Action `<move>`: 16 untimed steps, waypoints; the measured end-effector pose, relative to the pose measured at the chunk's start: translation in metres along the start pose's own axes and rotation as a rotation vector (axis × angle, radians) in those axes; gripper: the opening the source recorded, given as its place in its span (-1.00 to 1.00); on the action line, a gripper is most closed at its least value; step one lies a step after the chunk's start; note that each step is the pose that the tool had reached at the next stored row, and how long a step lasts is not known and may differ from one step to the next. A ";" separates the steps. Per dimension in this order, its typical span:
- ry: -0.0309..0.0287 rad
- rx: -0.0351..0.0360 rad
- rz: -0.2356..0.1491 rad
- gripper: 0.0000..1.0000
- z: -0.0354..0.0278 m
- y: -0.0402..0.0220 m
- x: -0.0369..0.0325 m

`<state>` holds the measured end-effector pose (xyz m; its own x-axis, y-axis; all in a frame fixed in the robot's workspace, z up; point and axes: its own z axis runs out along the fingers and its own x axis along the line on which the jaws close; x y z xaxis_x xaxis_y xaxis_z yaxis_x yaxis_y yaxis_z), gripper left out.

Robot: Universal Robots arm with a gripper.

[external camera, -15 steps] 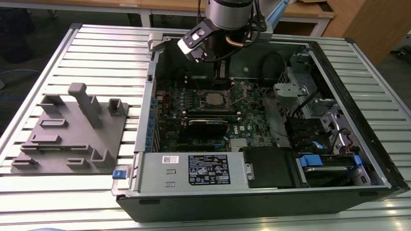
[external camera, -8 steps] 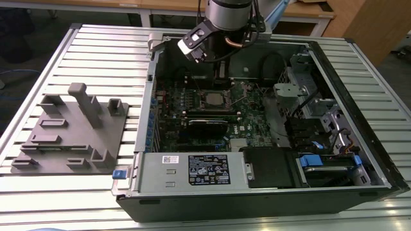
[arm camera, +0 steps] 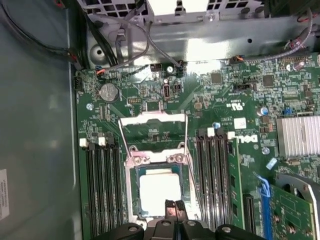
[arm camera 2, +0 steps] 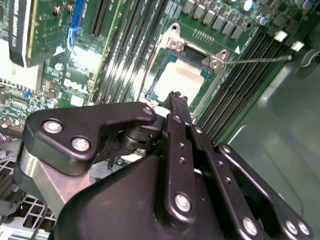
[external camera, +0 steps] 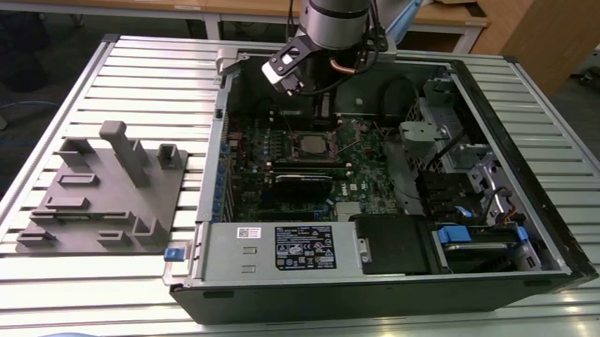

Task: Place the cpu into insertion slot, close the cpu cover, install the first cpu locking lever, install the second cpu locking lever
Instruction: 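Place the cpu into insertion slot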

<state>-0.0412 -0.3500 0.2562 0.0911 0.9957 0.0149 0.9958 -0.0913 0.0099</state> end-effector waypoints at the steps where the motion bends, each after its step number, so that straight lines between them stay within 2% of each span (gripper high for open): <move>1: -0.0001 0.0000 0.000 -0.80 0.0000 0.0001 0.0000; 4: -0.0001 0.0001 0.000 -0.80 0.0000 0.0001 0.0002; 8: 0.0000 0.0000 0.000 -0.80 0.0006 -0.0003 0.0041; 12: 0.0002 0.0000 0.000 -0.80 0.0065 -0.0004 0.0050; 16: 0.0001 0.0000 0.000 -0.80 0.0081 -0.0004 0.0051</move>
<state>-0.0410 -0.3447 0.2482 0.0911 0.9957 0.0150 0.9958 -0.0913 0.0099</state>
